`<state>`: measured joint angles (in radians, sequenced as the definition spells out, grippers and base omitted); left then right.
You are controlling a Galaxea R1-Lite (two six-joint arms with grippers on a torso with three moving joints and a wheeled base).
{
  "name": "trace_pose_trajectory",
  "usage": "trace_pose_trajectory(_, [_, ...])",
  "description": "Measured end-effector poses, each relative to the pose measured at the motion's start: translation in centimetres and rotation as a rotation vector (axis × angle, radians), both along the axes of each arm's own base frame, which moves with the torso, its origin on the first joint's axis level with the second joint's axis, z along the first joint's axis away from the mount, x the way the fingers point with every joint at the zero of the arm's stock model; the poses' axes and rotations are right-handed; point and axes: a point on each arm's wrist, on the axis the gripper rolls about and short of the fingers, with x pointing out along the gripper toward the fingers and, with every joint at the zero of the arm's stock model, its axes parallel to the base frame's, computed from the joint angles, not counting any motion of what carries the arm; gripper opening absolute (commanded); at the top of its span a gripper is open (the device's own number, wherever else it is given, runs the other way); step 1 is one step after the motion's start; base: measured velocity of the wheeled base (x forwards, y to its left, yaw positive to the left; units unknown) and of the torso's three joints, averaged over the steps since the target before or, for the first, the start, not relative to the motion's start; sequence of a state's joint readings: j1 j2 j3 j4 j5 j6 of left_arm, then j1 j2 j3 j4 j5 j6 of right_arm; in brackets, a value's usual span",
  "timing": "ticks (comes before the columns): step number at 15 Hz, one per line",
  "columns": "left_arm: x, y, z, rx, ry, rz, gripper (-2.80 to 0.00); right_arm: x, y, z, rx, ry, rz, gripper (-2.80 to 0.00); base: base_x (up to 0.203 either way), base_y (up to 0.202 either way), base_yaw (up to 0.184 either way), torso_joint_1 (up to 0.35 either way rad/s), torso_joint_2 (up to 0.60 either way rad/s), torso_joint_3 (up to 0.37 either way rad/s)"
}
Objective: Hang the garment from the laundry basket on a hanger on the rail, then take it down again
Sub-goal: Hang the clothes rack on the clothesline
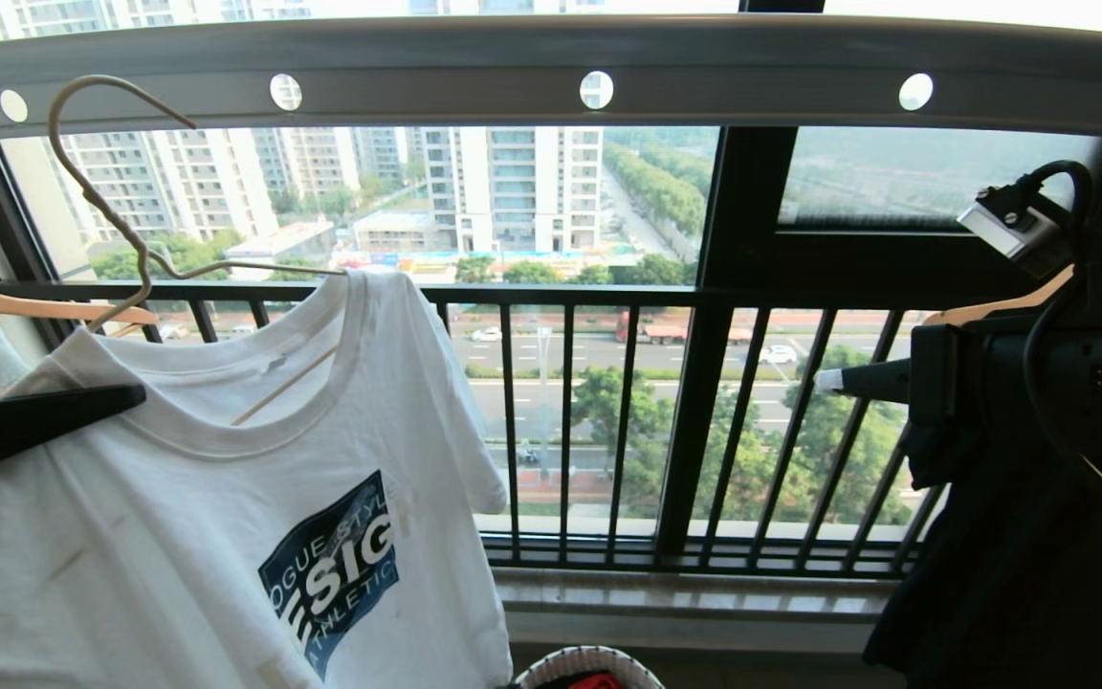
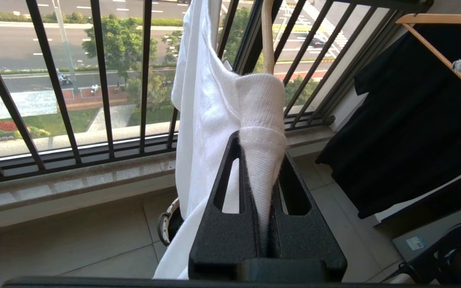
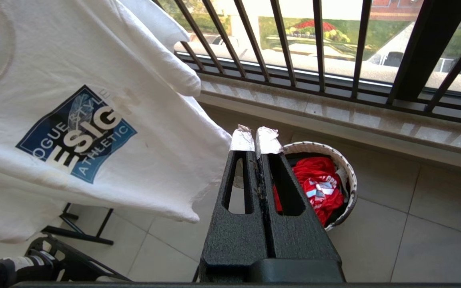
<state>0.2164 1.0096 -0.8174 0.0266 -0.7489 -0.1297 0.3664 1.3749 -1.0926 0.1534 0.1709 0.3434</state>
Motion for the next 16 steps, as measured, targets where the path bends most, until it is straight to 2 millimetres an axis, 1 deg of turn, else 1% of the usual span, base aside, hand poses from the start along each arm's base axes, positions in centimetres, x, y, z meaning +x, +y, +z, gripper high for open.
trace_pose_trajectory(3, [0.1, -0.4, 0.1, -0.004, 0.003, -0.039, -2.8, 0.2, 0.1, -0.3, -0.001, 0.013, 0.003, -2.8, 0.0, 0.0, 0.0, 0.0, 0.0, 0.0])
trace_pose_trajectory(7, [0.8, -0.9, 0.7, -0.002, 0.001, -0.078, -2.8, 0.6, 0.3, -0.7, -0.004, 0.029, 0.002, -2.8, 0.0, 0.0, 0.0, 0.0, 0.0, 0.0])
trace_pose_trajectory(11, [1.3, -0.8, 1.5, 0.004, -0.021, -0.079, -2.8, 0.9, 0.3, -0.8, -0.005, 0.034, 0.002, -2.8, 0.0, 0.0, 0.0, 0.0, 0.0, 0.0])
trace_pose_trajectory(16, [2.7, -0.6, 1.2, 0.023, 0.0, -0.033, -2.8, 1.0, 0.4, -0.9, -0.006, 0.038, 0.001, -2.8, 0.0, 0.0, 0.0, 0.0, 0.0, 0.0])
